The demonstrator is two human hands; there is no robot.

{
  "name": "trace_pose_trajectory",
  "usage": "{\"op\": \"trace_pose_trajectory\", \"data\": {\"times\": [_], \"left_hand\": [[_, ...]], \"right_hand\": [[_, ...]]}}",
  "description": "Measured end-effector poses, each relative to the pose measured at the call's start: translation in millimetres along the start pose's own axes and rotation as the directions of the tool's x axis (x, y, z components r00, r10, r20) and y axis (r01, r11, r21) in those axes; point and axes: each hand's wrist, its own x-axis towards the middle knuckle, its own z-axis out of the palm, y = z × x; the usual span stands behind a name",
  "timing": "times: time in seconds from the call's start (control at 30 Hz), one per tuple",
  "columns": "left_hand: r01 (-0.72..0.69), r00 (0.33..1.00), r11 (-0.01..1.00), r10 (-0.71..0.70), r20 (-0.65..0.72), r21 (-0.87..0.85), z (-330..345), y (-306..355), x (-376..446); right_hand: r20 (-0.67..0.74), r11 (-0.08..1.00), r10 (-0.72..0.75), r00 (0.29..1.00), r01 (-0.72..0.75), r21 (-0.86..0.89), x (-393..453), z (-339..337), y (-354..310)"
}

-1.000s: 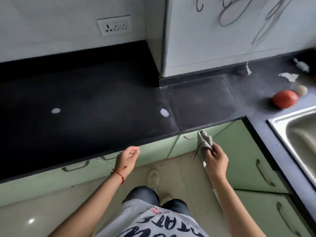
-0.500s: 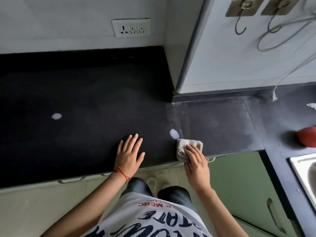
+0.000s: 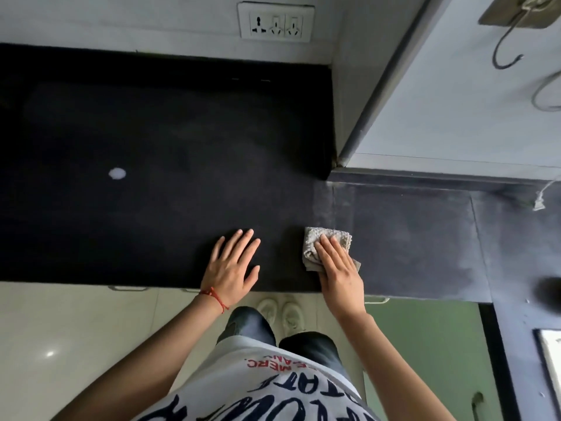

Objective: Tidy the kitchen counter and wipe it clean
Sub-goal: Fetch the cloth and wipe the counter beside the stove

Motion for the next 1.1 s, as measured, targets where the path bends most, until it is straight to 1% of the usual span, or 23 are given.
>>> {"op": "trace_pose_trajectory", "data": {"times": [0.13,0.2,0.27,0.3,0.37,0.43,0.5,0.57,0.67,0.7,0.77,0.8,0.83,0.87,0.93,1.0,1.03,1.07,1.1], "left_hand": [[-0.001,1.000,1.000,0.001,-0.001,0.011,-1.9,1.9,-0.4],[0.006,1.000,1.000,-0.005,-0.010,0.018,-2.2,2.4,0.0],[0.006,1.000,1.000,-0.006,-0.005,0.026,-2.0,1.3,1.0],[0.007,1.000,0.999,-0.007,0.003,0.035,-1.8,0.8,1.0],[0.018,1.000,0.999,-0.018,0.012,0.039,-1.7,1.1,1.7],[0.022,0.999,1.000,-0.023,0.030,0.018,-1.9,1.9,0.3],[0.027,0.999,0.999,-0.028,0.022,0.027,-2.1,1.8,0.5],[0.019,1.000,0.999,-0.019,0.015,0.030,-1.2,0.8,0.8],[0.016,1.000,0.999,-0.016,-0.004,0.035,-1.3,0.9,0.5],[0.016,1.000,0.999,-0.016,-0.007,0.038,-0.9,0.7,0.6],[0.038,0.999,0.999,-0.038,-0.017,0.039,0.1,0.8,0.1],[0.046,0.999,0.998,-0.045,-0.019,0.033,0.1,1.3,-0.2],[0.046,0.999,0.999,-0.045,-0.017,0.027,-0.1,1.8,-0.2],[0.047,0.999,0.999,-0.046,-0.015,0.025,0.0,2.1,-0.4],[0.054,0.998,0.998,-0.053,-0.015,0.032,1.0,1.5,-0.7],[0.057,0.998,0.998,-0.056,-0.011,0.035,0.9,2.0,-0.1],[0.057,0.998,0.998,-0.056,-0.007,0.039,0.9,2.1,0.2],[0.057,0.998,0.997,-0.057,0.000,0.047,1.1,1.9,0.2],[0.059,0.998,0.997,-0.059,0.006,0.055,1.2,1.8,-0.1]], "right_hand": [[0.003,0.996,-0.084,0.996,0.084,-0.031,-22.5,-2.6,10.1],[0.010,0.990,-0.121,0.993,0.121,-0.070,-13.7,-7.4,12.7],[0.024,0.980,-0.154,0.988,0.156,-0.126,13.3,-7.5,10.8],[0.027,0.981,-0.141,0.990,0.144,-0.131,29.4,-5.4,8.3],[0.006,0.992,-0.075,0.997,0.075,-0.105,51.5,-1.2,1.5],[-0.010,0.996,-0.065,0.998,0.064,-0.068,39.7,3.1,0.5],[0.001,0.992,-0.120,0.993,0.120,-0.046,6.9,1.5,5.7],[0.043,0.982,-0.184,0.982,0.186,-0.037,-13.2,-5.5,16.1],[0.097,0.953,-0.287,0.953,0.294,-0.075,24.3,-12.4,29.3],[0.094,0.957,-0.268,0.959,0.276,-0.087,43.1,-11.0,28.3],[0.065,0.990,-0.132,0.989,0.135,-0.042,63.1,-3.8,16.6],[0.037,0.996,-0.086,0.996,0.087,-0.017,58.2,1.1,11.2],[0.023,0.997,-0.076,0.997,0.076,-0.003,46.0,4.7,8.1],[0.032,0.995,-0.102,0.994,0.102,0.002,29.0,6.3,8.6],[0.072,0.977,-0.213,0.974,0.213,0.009,2.7,-1.8,18.8],[0.121,0.952,-0.302,0.945,0.305,-0.006,17.3,-9.8,32.6],[0.126,0.948,-0.313,0.941,0.317,-0.015,35.8,-10.8,34.0],[0.118,0.958,-0.281,0.952,0.286,-0.027,56.5,-8.8,31.6],[0.105,0.977,-0.209,0.972,0.212,-0.024,75.7,-5.3,25.5]]}}
